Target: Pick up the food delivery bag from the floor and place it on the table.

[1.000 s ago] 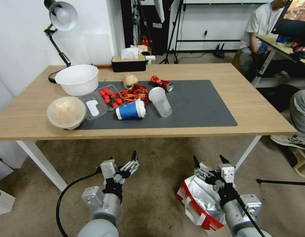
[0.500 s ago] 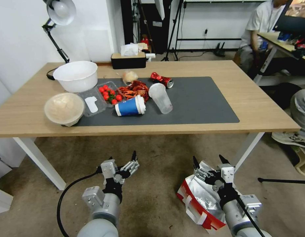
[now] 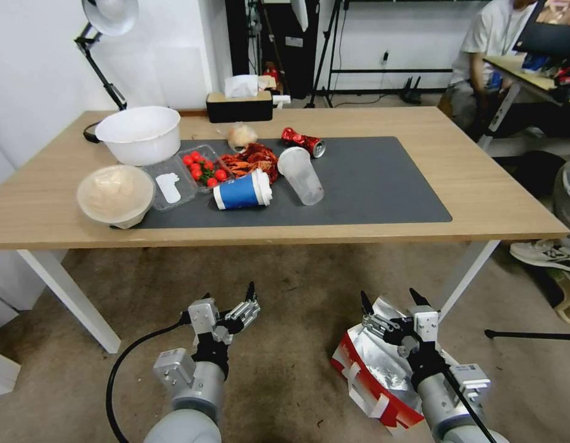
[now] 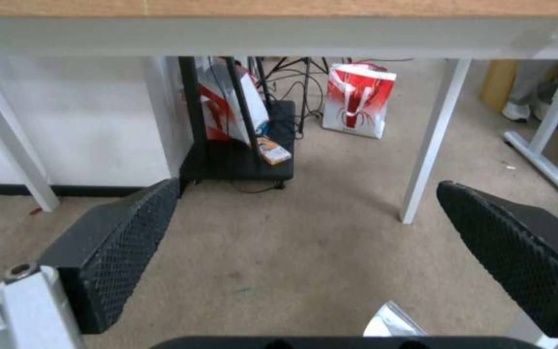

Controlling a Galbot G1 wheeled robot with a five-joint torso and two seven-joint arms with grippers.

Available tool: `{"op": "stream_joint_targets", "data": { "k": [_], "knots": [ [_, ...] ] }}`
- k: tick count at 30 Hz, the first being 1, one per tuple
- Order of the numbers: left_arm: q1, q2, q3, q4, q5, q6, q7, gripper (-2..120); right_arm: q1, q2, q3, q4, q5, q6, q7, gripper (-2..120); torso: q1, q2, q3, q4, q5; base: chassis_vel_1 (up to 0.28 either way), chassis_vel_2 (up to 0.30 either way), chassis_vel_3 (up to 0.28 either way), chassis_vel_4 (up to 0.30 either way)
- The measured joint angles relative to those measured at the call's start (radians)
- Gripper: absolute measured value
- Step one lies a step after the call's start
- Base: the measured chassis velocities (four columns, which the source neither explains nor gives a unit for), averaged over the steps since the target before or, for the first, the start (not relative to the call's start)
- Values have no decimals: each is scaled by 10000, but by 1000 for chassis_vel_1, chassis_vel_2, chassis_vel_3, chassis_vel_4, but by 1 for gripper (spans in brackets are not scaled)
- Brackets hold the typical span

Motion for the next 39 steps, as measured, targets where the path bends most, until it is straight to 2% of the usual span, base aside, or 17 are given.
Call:
{"op": "stream_joint_targets", "data": {
  "k": [39],
  "knots": [
    [107, 76, 19, -155, 26, -33, -28, 100, -48, 20, -13, -18, 18, 182, -202, 100, -652, -1657, -1007, 0, 0, 0, 0, 0, 0]
  ]
}}
